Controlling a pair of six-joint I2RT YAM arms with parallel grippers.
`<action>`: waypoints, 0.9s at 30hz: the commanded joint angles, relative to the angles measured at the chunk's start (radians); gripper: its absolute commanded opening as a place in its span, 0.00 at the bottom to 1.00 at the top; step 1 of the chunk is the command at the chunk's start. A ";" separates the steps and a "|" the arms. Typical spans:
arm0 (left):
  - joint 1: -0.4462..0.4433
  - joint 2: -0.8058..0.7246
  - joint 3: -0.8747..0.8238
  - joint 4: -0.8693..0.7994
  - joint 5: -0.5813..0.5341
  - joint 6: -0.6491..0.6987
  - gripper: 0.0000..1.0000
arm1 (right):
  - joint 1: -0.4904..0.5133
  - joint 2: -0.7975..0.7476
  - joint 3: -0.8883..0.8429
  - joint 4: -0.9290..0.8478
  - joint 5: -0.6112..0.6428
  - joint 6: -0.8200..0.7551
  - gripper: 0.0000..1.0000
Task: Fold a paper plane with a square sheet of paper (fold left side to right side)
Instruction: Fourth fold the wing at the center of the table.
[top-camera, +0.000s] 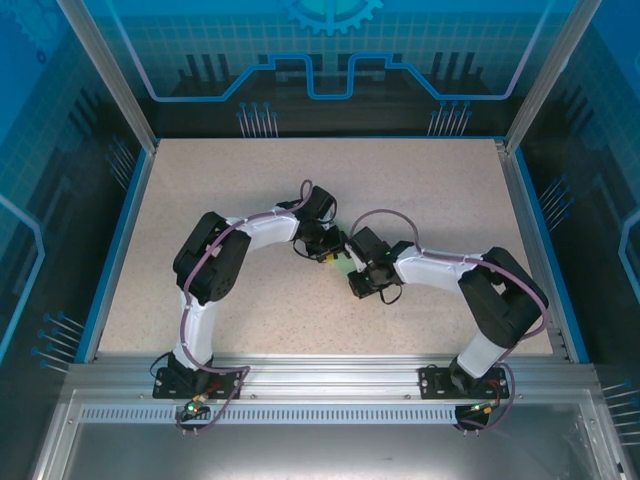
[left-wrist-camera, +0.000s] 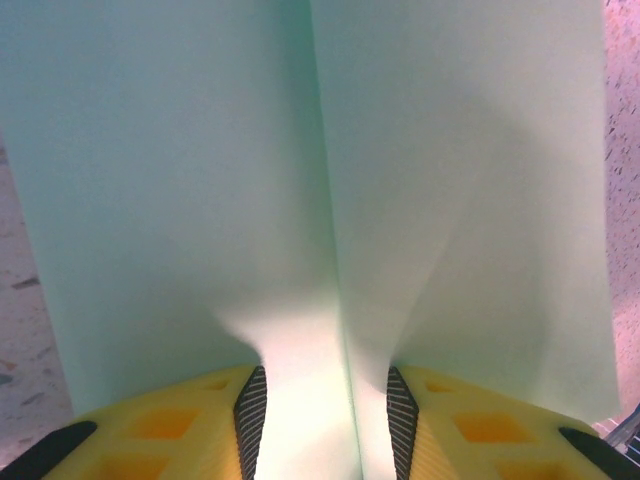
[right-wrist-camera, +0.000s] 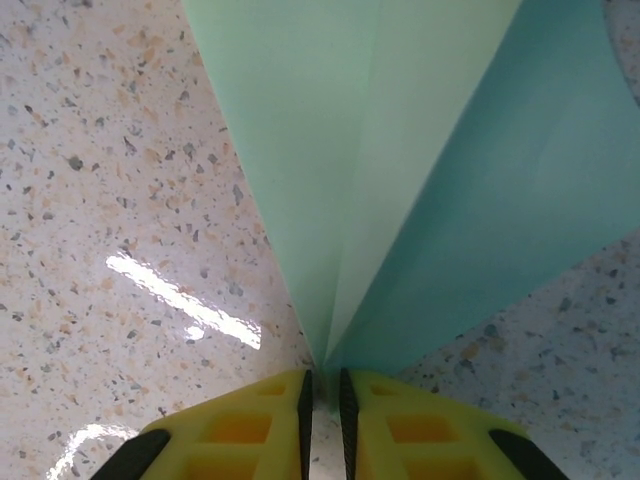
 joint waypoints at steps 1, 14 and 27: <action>-0.009 0.027 0.025 -0.044 -0.009 0.006 0.42 | -0.017 -0.030 -0.033 -0.042 -0.032 0.003 0.23; -0.011 0.023 0.023 -0.046 -0.010 0.006 0.42 | -0.338 -0.153 -0.063 0.146 -0.546 0.005 0.37; -0.012 0.017 0.023 -0.049 -0.011 0.006 0.42 | -0.392 0.043 0.059 0.171 -0.604 0.004 0.38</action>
